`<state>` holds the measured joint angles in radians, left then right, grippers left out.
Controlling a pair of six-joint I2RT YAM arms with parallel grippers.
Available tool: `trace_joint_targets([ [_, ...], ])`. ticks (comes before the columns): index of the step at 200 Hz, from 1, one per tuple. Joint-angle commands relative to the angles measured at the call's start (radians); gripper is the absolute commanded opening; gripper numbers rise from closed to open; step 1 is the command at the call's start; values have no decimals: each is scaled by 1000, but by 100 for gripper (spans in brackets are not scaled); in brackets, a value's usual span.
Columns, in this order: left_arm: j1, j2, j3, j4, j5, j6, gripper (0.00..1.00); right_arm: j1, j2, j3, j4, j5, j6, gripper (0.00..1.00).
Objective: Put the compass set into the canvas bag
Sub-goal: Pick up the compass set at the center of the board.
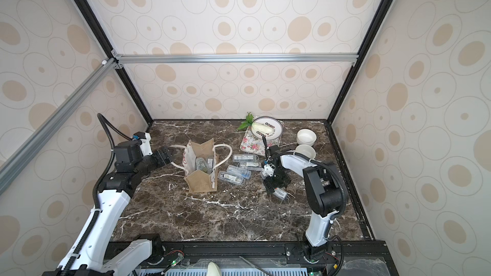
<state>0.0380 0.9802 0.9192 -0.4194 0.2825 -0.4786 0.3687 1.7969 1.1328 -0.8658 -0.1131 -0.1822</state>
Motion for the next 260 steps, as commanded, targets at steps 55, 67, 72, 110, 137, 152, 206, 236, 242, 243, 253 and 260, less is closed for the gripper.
trace_joint_targets([
  [55, -6, -12, 9, 21, 7, -12, 82, 55, 11, -21, 35, 134, 47, 65],
  [67, -6, -13, 10, 22, 7, -12, 82, 55, 16, -16, 32, 136, 51, 62],
  [72, -6, -14, 9, 21, 6, -13, 82, 55, 17, -16, 30, 138, 54, 61],
  [110, -6, -12, 11, 28, 13, -15, 82, 58, 18, -21, 33, 114, 55, 51],
  [137, -7, -9, 17, 27, 18, -15, 82, 59, 16, -10, 20, 97, 50, 47],
  [152, -8, -9, 20, 27, 18, -15, 82, 61, -2, -2, 8, 96, 53, 46],
  [206, -7, -16, 24, 28, 21, -18, 83, 79, -171, 72, -89, 104, 93, 43],
  [236, -7, -18, 17, 32, 24, -21, 83, 109, -265, 165, -146, 92, 114, 43],
  [242, -8, -18, 14, 35, 26, -23, 83, 122, -275, 189, -153, 92, 119, 43],
  [243, -8, -18, 14, 35, 27, -23, 83, 124, -276, 195, -154, 92, 120, 43],
  [253, -7, -19, 11, 40, 30, -27, 83, 150, -281, 240, -161, 108, 126, 43],
  [260, -7, -21, 8, 42, 31, -29, 83, 174, -277, 281, -169, 118, 129, 43],
])
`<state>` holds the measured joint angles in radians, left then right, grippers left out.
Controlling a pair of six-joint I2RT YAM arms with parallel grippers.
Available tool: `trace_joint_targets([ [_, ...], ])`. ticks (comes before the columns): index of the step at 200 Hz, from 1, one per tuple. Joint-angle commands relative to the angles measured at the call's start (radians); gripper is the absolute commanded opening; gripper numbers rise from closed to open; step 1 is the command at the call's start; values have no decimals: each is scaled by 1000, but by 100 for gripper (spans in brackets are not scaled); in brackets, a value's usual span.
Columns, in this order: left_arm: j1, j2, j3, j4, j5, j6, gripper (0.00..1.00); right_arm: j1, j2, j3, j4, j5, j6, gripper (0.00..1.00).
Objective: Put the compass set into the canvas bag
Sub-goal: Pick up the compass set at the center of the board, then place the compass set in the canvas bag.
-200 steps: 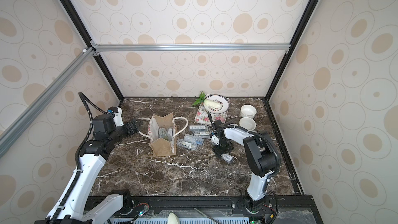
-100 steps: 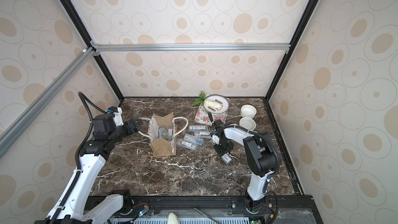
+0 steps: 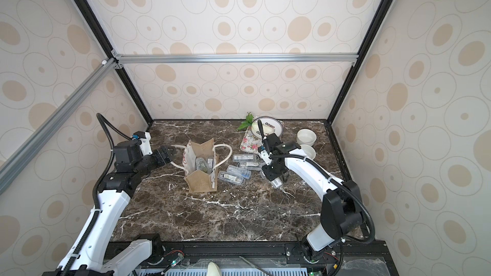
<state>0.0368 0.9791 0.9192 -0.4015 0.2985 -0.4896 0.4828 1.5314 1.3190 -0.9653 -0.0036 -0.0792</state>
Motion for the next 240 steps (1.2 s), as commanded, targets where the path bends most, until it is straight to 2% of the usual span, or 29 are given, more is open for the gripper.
trace_joint_targets([
  [1, -6, -20, 8, 25, 15, -18, 83, 64, -10, 100, -70, 9, 26, 43],
  [54, -8, -22, -25, 29, 32, -24, 83, 248, 151, 444, -48, 21, 77, 42],
  [101, -8, -32, -40, 39, 37, -32, 83, 367, 441, 840, -57, 23, 71, 42],
  [126, -6, -33, -39, 37, 40, -35, 83, 403, 606, 1075, -77, 23, 47, 43],
  [141, -6, -35, -38, 36, 35, -36, 84, 418, 689, 1162, -66, 10, 44, 43],
  [185, -6, -48, -29, 9, -12, -18, 83, 452, 826, 1204, 12, 4, 8, 42],
  [240, -7, -46, -22, -8, -18, -2, 83, 461, 899, 1152, 26, 14, 62, 42],
])
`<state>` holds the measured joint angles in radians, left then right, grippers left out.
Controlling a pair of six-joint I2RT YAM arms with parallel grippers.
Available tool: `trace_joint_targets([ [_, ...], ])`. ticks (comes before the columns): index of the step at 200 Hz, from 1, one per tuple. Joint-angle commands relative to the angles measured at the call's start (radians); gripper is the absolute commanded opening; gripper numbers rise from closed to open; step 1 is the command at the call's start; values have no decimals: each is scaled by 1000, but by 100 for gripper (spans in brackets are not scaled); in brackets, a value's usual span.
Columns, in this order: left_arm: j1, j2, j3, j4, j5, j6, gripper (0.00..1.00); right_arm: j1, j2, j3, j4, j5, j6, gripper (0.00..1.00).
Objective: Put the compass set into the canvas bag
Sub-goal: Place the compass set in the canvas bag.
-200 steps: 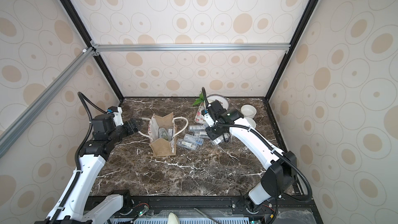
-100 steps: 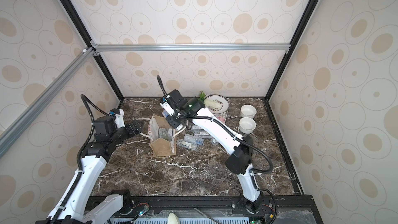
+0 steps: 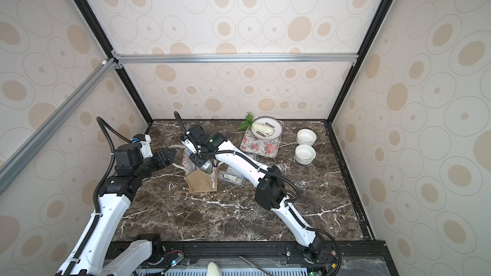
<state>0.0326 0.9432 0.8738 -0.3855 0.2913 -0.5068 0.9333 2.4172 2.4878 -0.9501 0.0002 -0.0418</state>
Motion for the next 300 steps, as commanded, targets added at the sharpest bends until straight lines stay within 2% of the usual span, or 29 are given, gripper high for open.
trace_joint_targets([
  [1, -2, -10, 24, -25, -11, 15, 83, 10, 13, -18, 11, 10, 26, 42],
  [96, -2, -10, 6, -18, -12, 7, 83, 10, 136, 13, -30, 73, 99, 44],
  [148, -3, -8, 8, -24, -15, 10, 83, 11, 120, 17, -18, 87, 111, 54],
  [180, -2, -7, 10, -25, -16, 10, 83, 11, 20, -5, -9, 67, 97, 62],
  [217, -2, -3, 22, -29, -14, 13, 83, 10, -133, -73, 27, 1, 54, 63],
  [256, -4, -4, 35, -30, -5, 13, 83, 10, -275, -138, -11, 33, -29, 64],
  [268, -3, -6, 36, -30, -2, 13, 83, 6, -332, -181, -27, 47, -69, 63],
  [300, -4, -9, 36, -29, 5, 16, 83, -28, -524, -428, -13, 76, -88, 63],
])
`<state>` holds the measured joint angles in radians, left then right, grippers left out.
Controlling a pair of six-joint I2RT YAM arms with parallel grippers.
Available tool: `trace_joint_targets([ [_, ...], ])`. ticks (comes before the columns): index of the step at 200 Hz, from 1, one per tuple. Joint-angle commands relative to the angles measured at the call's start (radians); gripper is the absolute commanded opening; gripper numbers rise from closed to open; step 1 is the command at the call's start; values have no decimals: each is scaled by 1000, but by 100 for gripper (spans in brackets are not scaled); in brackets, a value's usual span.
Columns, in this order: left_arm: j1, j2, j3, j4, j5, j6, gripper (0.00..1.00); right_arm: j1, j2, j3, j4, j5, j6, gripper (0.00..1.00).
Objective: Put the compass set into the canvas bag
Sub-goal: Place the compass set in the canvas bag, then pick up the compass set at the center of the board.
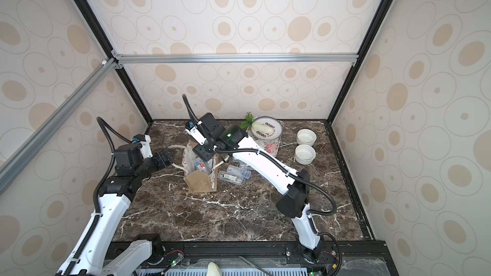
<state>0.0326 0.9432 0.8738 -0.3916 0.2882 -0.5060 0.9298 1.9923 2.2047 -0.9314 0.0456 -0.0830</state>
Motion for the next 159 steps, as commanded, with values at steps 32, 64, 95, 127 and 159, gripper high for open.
trace_joint_targets([
  [32, -5, -9, 30, -13, 13, 11, 83, -117, -329, -460, 56, 59, -33, 64],
  [64, -7, -11, 26, -8, 13, 5, 83, -253, -478, -707, 80, 22, 43, 68],
  [95, -8, -6, 25, 0, 16, -4, 83, -382, -502, -871, 122, -18, 14, 73],
  [127, -10, -8, 31, -8, 9, -3, 83, -496, -382, -875, 129, -113, -35, 74],
  [159, -11, -15, 25, -17, 0, -7, 83, -540, -202, -793, 104, -131, -78, 74],
])
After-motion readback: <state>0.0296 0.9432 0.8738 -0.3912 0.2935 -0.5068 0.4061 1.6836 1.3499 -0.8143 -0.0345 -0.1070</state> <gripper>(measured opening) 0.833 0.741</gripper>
